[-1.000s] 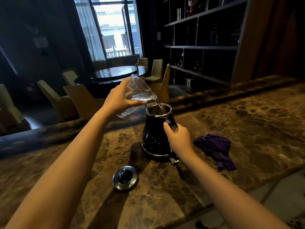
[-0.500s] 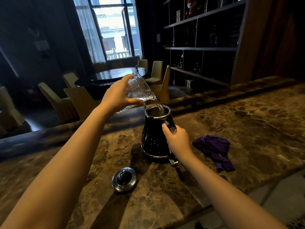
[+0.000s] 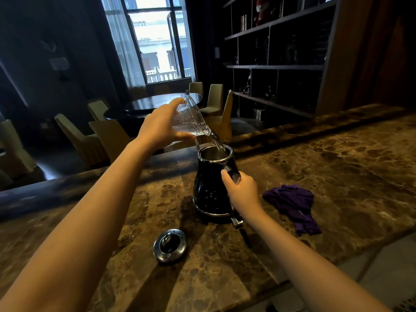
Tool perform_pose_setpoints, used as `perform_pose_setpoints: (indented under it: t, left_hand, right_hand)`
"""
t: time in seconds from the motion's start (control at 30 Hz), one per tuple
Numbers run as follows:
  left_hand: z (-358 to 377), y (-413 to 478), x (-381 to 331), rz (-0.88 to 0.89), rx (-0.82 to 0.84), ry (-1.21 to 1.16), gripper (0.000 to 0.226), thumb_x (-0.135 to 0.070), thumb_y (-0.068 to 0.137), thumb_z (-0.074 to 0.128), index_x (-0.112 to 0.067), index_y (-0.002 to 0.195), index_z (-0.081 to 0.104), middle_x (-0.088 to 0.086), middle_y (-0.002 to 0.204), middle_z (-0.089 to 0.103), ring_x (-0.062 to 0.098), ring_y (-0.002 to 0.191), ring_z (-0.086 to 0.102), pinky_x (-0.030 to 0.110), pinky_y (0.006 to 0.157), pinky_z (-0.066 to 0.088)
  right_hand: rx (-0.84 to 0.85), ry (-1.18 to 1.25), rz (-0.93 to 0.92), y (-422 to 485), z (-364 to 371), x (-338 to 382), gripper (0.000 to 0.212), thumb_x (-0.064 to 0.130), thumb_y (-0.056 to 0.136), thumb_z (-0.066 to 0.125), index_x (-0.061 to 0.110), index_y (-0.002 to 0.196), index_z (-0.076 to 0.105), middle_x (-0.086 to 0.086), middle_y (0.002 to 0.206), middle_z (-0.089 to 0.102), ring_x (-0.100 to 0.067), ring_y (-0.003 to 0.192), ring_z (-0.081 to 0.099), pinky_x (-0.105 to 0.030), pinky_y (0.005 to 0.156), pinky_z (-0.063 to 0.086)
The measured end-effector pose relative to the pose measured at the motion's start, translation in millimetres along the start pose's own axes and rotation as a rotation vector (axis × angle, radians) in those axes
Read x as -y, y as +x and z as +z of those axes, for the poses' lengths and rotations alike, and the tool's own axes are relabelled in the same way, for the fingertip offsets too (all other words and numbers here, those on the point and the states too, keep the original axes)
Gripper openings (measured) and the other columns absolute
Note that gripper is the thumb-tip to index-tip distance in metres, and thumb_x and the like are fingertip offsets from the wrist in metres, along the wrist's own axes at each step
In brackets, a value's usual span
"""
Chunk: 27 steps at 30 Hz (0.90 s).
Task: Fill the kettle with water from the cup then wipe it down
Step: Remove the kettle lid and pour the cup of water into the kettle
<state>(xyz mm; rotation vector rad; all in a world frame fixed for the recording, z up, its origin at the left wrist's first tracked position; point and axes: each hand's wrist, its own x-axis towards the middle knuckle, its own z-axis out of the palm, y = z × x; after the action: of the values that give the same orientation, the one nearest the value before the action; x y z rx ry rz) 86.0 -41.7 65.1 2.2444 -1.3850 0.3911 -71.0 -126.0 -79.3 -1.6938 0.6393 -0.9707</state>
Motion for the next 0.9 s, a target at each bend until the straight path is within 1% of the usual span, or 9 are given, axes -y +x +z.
perform_pose_setpoints:
  t: [0.23,0.4,0.63,0.8,0.9]
  left_hand:
    - [-3,4,1,-0.001,-0.001,0.062,0.095,-0.04,0.062,0.08,-0.023,0.141,0.029,0.011,0.139,0.05,0.033,0.126,0.046,0.05,0.104,0.039]
    - [-3,7,3,0.02,0.009,0.111,0.096,-0.041,0.061,0.079,-0.025,0.14,0.029,0.011,0.139,0.049,0.032,0.126,0.046,0.053,0.104,0.038]
    - [-2,11,3,0.06,-0.002,0.17,0.093,-0.038,0.063,0.079,-0.025,0.14,0.029,0.012,0.138,0.049,0.033,0.126,0.045,0.05,0.104,0.036]
    - [-4,14,3,0.085,-0.012,0.24,0.093,-0.041,0.064,0.079,-0.026,0.14,0.028,0.013,0.134,0.052,0.034,0.122,0.047,0.049,0.101,0.039]
    - [-6,17,1,0.113,-0.012,0.278,0.092,-0.041,0.064,0.078,-0.024,0.14,0.028,0.013,0.134,0.051,0.035,0.122,0.046,0.048,0.1,0.037]
  right_hand:
    - [-0.004,-0.015,-0.005,0,1,-1,0.035,0.03,0.088,0.055,0.021,0.056,0.047,0.006,0.056,0.05,-0.008,0.055,0.048,-0.023,0.052,0.033]
    - [0.005,-0.006,-0.006,0,0,-2,0.035,0.03,0.089,0.054,0.021,0.055,0.047,0.006,0.056,0.05,-0.008,0.054,0.048,-0.022,0.052,0.034]
    - [0.006,0.002,-0.009,0,0,-2,0.035,0.029,0.089,0.054,0.022,0.055,0.047,0.007,0.055,0.05,-0.007,0.053,0.047,-0.022,0.052,0.033]
    - [0.006,-0.004,-0.009,0,0,-2,0.035,0.03,0.089,0.054,0.024,0.055,0.047,0.008,0.054,0.049,-0.005,0.052,0.047,-0.02,0.051,0.032]
    - [0.007,0.006,-0.004,1,0,-2,0.034,0.03,0.089,0.054,0.022,0.057,0.048,0.006,0.056,0.05,-0.007,0.053,0.047,-0.02,0.051,0.033]
